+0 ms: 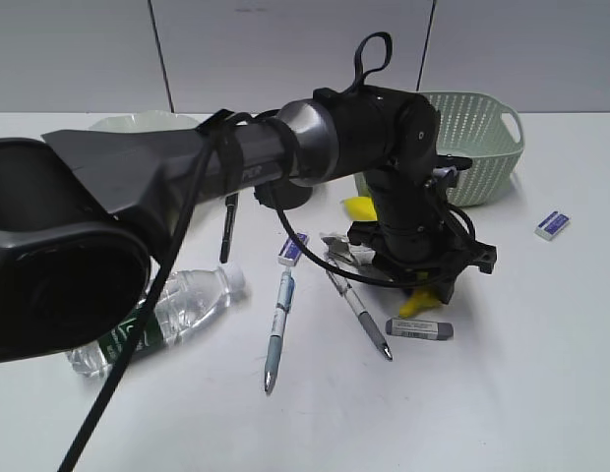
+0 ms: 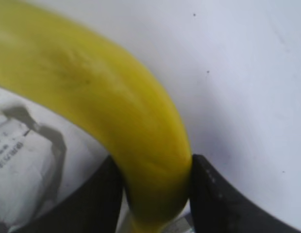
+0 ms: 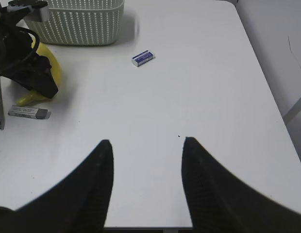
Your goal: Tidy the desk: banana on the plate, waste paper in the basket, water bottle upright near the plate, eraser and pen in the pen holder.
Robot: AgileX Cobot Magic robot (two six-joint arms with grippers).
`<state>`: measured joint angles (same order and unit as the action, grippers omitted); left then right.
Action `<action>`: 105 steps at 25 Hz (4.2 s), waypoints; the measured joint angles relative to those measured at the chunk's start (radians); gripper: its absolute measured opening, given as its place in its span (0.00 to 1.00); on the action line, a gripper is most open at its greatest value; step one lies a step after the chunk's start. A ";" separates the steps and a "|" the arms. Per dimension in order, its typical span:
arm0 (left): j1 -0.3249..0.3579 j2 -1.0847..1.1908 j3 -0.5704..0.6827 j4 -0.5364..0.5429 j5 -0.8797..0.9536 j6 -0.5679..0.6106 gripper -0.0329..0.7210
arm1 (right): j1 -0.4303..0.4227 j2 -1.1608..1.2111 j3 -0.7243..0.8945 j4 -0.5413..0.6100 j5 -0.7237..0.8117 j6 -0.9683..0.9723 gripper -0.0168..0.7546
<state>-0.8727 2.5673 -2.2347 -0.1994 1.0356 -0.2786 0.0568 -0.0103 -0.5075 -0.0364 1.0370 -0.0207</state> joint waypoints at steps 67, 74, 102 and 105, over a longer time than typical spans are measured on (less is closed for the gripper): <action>0.637 -0.362 0.350 -0.036 -0.016 0.039 0.71 | 0.000 0.000 0.000 0.000 0.000 0.000 0.51; 0.637 -0.501 0.350 0.140 0.158 0.049 0.71 | 0.000 0.000 0.000 0.000 0.000 0.000 0.51; 0.637 -2.410 1.662 0.267 0.069 0.096 0.52 | 0.000 0.000 0.000 0.036 0.000 0.000 0.51; 0.637 -2.561 1.680 0.265 0.058 0.115 0.50 | 0.000 0.019 -0.009 0.088 -0.011 -0.047 0.51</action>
<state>-0.2359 0.0066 -0.5551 0.0656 1.0936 -0.1640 0.0568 0.0091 -0.5162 0.0514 1.0264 -0.0672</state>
